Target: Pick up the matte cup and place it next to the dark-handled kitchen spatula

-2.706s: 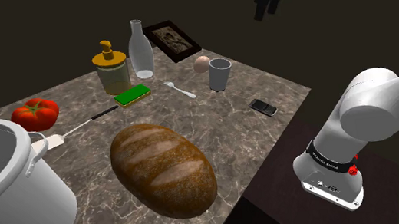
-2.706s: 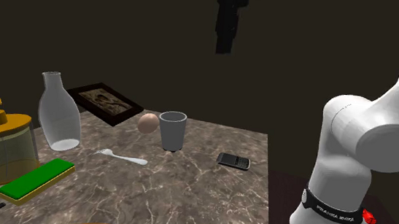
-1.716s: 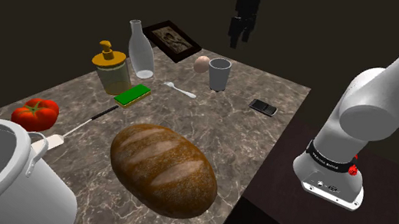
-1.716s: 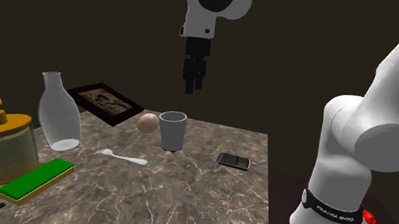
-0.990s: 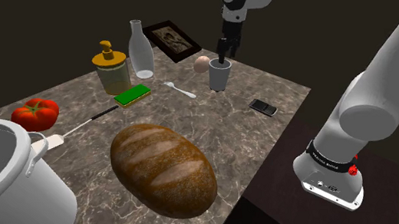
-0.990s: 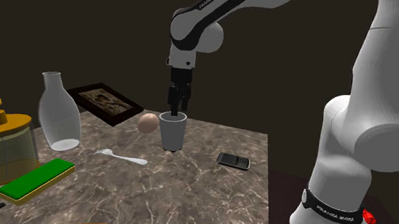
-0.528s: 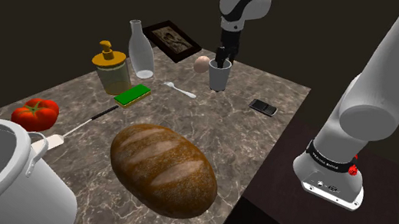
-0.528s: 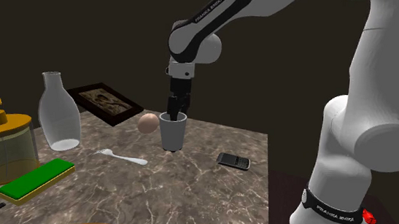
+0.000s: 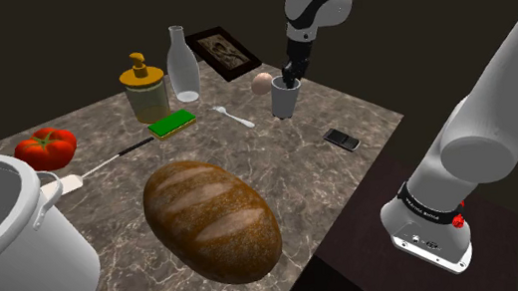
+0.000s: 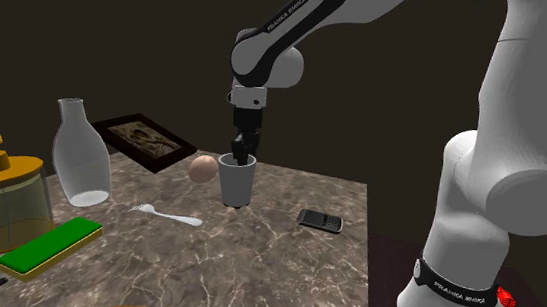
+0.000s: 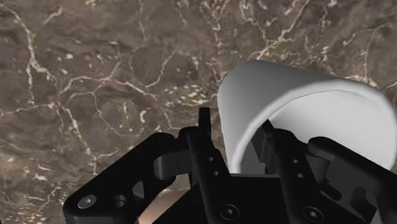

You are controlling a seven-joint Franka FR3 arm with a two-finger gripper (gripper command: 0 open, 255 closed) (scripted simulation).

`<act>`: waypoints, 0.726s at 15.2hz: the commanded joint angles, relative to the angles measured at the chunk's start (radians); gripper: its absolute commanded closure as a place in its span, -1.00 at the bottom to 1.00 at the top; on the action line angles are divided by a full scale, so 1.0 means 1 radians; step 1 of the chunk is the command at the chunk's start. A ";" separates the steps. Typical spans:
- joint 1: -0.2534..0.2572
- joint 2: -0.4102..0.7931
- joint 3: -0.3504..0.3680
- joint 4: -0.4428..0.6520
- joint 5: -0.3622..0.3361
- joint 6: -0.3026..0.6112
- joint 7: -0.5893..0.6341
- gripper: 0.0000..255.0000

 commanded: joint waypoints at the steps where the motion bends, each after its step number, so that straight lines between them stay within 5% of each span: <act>1: 0.000 0.000 0.000 0.000 0.000 0.000 0.000 1.00; 11: 0.000 -0.023 0.000 0.017 -0.010 -0.039 0.009 1.00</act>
